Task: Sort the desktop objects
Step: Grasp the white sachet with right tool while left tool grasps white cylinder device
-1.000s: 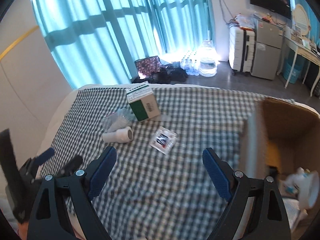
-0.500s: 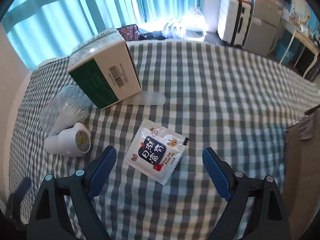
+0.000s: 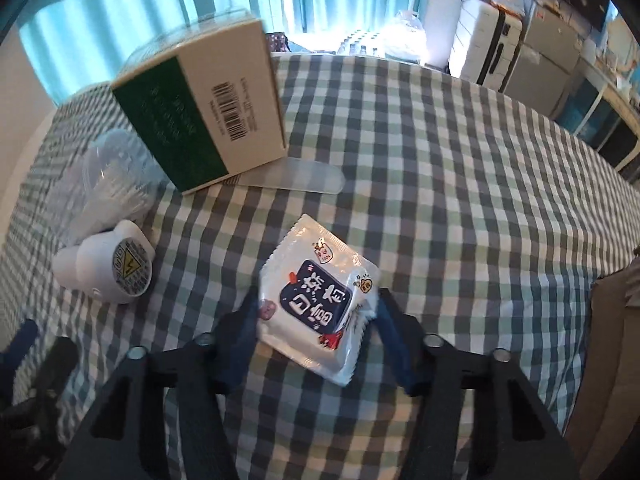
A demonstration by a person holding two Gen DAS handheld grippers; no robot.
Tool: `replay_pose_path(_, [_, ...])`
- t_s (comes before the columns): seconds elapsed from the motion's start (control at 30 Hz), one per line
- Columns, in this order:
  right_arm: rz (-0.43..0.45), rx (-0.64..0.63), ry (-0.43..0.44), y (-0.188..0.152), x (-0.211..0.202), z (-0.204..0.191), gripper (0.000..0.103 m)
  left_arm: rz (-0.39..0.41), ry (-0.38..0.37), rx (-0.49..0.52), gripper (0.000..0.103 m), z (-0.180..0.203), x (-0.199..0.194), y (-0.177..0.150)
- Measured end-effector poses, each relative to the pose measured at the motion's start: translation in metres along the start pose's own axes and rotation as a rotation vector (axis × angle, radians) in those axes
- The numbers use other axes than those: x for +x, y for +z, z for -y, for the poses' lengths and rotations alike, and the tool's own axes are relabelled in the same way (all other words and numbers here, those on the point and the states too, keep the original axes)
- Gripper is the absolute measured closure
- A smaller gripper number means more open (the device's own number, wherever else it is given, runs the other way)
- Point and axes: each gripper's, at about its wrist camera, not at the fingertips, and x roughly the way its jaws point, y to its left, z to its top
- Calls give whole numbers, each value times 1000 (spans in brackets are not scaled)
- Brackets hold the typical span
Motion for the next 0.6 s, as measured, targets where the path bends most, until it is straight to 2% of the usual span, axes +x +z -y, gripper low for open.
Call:
replay_pose_path(0.1, [4, 13, 12, -3, -2, 6, 53, 37, 28, 111, 0, 15, -8, 3])
replay_pose_path(0.2, [-5, 42, 47, -4, -4, 12, 53, 68, 61, 272, 0, 31, -12, 9])
replay_pose_path(0.27, [-11, 67, 80, -1, -9, 14, 53, 75, 42, 355, 0, 39, -11, 12])
replay_pose_path(0.33, [-14, 94, 106, -1, -12, 22, 53, 74, -12, 439, 0, 43, -8, 16])
replay_pose_path(0.47, [-18, 112, 120, 2, -15, 36, 53, 64, -71, 514, 0, 45, 4, 27])
replay_pose_path(0.6, [-22, 139, 133, 5, -16, 40, 53, 31, -127, 500, 0, 39, 19, 44])
